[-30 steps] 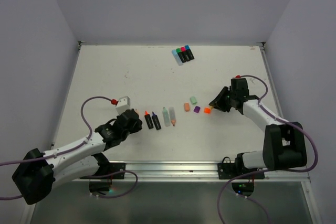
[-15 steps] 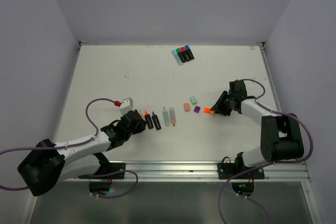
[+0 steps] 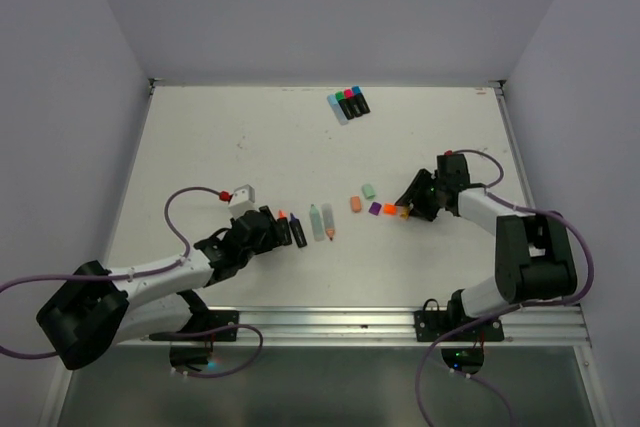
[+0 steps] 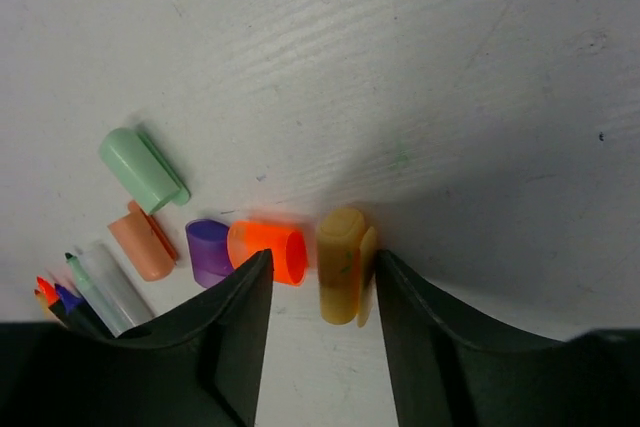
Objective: Open the pen caps
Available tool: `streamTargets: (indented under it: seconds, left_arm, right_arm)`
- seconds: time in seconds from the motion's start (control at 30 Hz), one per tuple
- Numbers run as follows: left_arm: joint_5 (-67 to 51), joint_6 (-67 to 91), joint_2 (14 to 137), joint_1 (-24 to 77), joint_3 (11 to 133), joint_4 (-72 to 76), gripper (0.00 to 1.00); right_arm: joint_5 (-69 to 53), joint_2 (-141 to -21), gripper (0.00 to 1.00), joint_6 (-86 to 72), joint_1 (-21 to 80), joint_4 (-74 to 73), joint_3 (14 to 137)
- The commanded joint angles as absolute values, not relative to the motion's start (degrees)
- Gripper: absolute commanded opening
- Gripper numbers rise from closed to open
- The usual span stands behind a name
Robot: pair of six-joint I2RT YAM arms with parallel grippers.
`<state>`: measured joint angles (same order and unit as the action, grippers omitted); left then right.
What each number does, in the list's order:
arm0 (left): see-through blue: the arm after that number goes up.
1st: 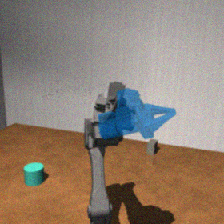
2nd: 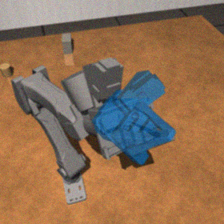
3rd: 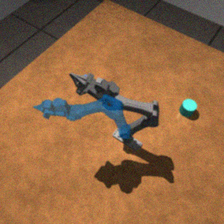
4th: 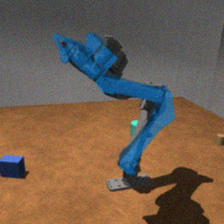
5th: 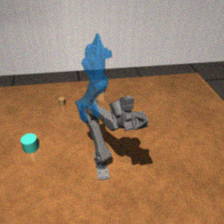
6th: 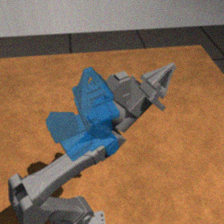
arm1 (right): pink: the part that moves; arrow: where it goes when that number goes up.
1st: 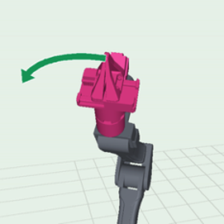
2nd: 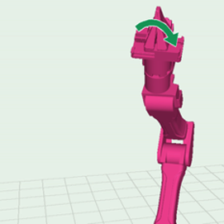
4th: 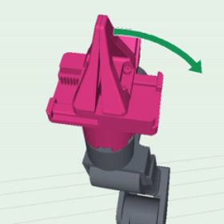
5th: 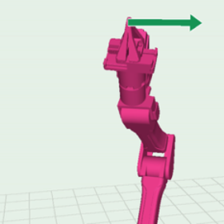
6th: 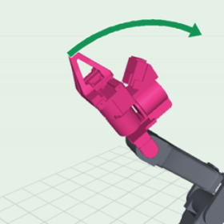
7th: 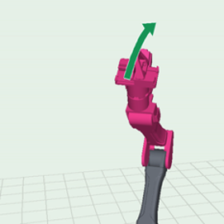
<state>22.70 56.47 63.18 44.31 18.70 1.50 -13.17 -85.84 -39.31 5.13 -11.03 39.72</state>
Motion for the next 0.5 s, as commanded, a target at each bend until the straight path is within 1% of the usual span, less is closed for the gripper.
streamTargets:
  seconds: [0.0,0.03,0.07,0.17,0.2,0.27,0.3,0.33,0.37,0.43,0.47]
  left_arm:
    - [24.79,56.43,63.11,44.03,18.72,4.39,0.56]
    - [24.79,55.9,62.93,44.03,19.07,4.39,0.58]
    - [24.96,54.77,62.76,44.03,20.2,3.87,0.59]
    - [26.27,51.61,62.05,44.03,24.5,2.2,0.67]
    - [26.63,50.63,62.22,43.95,25.91,1.94,0.75]
    - [27.24,47.74,64.32,43.77,31.44,0.71,0.84]
    - [27.16,46.85,65.64,43.6,33.73,0.18,0.94]
    - [26.98,45.98,67.22,42.9,38.8,0.09,0.96]
    - [25.85,44.57,71.24,42.46,41.72,-3.04,0.98]
    - [25.05,43.34,76.35,40.88,48.22,-5.52,0.99]
    - [24.7,42.2,82.03,40.35,55.21,-8.67,0.99]
  right_arm:
    - [-12.66,-83.33,0.54,-37.53,4.92,-10.89,39.02]
    - [-12.4,-82.45,0.57,-37.36,4.92,-11.25,39.11]
    - [-12.04,-81.75,0.62,-37.09,4.92,-11.77,39.2]
    - [-10.55,-78.67,0.7,-36.21,4.92,-14.14,40.34]
    - [-9.94,-77.44,0.73,-35.6,4.92,-15.46,41.04]
    - [-9.58,-76.38,0.76,-35.07,5.01,-16.52,41.66]
    - [-9.41,-75.85,0.76,-34.46,5.01,-17.39,42.36]
    - [-9.4,-75.59,0.76,-34.19,5.01,-17.92,42.62]
    - [-9.4,-75.32,0.77,-33.75,4.92,-18.63,42.97]
    - [-9.67,-74.62,0.77,-33.4,5.18,-18.98,43.33]
    - [-9.84,-74.45,0.8,-33.05,5.36,-18.98,43.42]
